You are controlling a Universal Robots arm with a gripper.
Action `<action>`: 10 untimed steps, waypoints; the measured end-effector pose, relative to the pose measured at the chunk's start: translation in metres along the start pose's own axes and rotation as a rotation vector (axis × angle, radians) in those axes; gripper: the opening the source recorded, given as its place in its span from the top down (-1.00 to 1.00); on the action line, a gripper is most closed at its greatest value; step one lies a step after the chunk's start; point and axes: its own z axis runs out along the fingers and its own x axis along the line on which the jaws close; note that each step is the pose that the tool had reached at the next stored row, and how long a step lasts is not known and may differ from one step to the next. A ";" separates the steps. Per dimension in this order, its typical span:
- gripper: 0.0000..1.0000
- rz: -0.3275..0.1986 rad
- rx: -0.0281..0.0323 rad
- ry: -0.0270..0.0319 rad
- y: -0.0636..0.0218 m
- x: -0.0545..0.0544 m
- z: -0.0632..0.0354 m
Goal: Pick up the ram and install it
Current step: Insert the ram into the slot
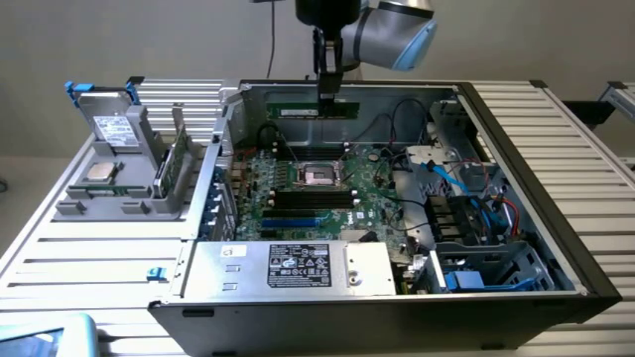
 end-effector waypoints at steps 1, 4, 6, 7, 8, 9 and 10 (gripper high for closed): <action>0.73 0.000 0.0001 0.0003 0.0000 0.000 0.0004; 0.73 0.000 0.0007 0.0008 0.0000 0.000 0.0023; 0.73 0.000 0.0015 0.0009 0.0001 0.000 0.0046; 0.73 0.000 0.0017 0.0010 0.0001 0.000 0.0060; 0.73 0.000 0.0019 0.0008 0.0002 0.000 0.0074; 0.73 0.000 0.0021 0.0009 0.0002 0.000 0.0086; 0.73 0.000 0.0021 0.0009 0.0002 0.000 0.0097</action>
